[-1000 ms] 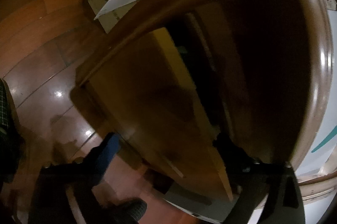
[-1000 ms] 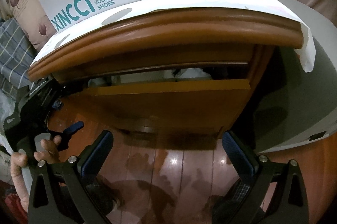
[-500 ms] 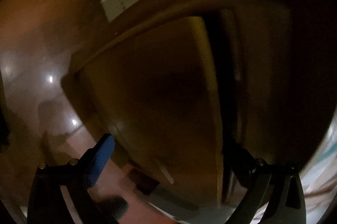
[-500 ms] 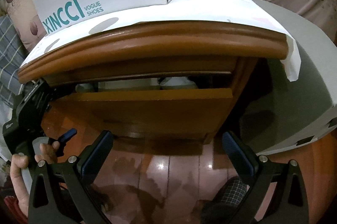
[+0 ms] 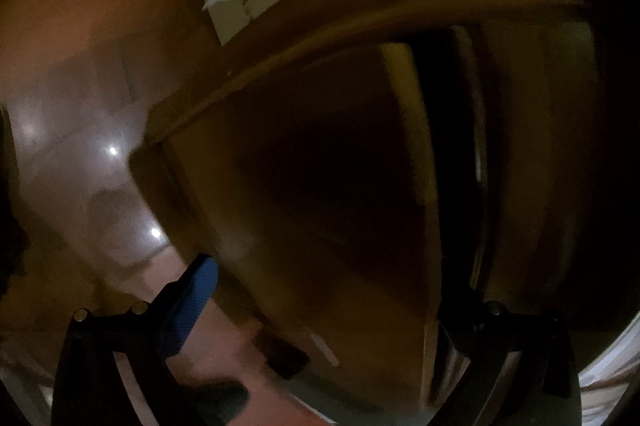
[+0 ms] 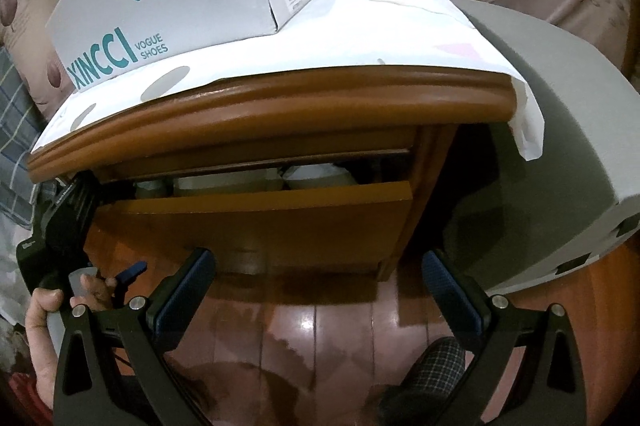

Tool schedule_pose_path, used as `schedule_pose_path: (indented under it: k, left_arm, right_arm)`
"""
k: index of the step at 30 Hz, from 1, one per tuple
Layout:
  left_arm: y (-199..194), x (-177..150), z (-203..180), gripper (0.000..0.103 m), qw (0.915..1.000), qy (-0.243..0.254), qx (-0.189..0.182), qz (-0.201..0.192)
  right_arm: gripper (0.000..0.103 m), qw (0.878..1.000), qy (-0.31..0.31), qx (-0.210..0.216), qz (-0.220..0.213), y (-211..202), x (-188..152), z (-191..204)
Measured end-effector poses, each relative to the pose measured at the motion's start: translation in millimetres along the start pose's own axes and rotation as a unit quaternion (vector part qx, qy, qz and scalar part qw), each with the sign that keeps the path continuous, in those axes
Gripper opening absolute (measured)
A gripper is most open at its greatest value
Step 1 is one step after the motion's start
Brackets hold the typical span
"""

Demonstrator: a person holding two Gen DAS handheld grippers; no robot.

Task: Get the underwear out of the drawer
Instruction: 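Hook the drawer front with the left tool and pull it open, then reach the left tool into the drawer and grasp the floral light-blue underwear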

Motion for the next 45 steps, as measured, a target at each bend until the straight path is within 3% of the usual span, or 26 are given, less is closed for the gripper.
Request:
schedule_pose_path:
  k: [7,15,20,32,38,45]
  left_arm:
    - [-28,-7,5,0.103,0.9965,0.075,0.036,-0.004]
    - [-62,-32,24,0.103,0.9888,0.125,0.080,0.011]
    - [-65,-42,42,0.103,0.9837,0.146,0.102,0.025]
    - [-71,-44,73,0.103,0.9605,0.215,0.169,0.052]
    - [-83,-49,82,0.103,0.9499,0.242,0.188,0.060]
    - [-92,-52,88,0.103,0.9414,0.261,0.204,0.064]
  right_arm:
    - [0.102,1.000,0.009,-0.002,0.002,0,2,-3]
    - [0.102,1.000,0.017,-0.005,-0.006,-3,7,-9]
    - [0.103,1.000,0.021,-0.008,-0.005,-2,8,-13]
    - [0.102,1.000,0.027,-0.012,-0.004,-2,11,-17]
    - [0.102,1.000,0.024,-0.011,0.010,1,8,-18]
    - [0.102,0.998,0.019,0.009,0.065,15,-2,-16]
Point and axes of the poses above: each gripper's, at about its wrist camera, not at the fingertips, and y roughly the way its jaws point, z to its left, x to its top, the point moved 10 cm from there along y, roughly the way its jaws point, and after that the axes turned 5 degrees about -z, right-handed, at the moved point
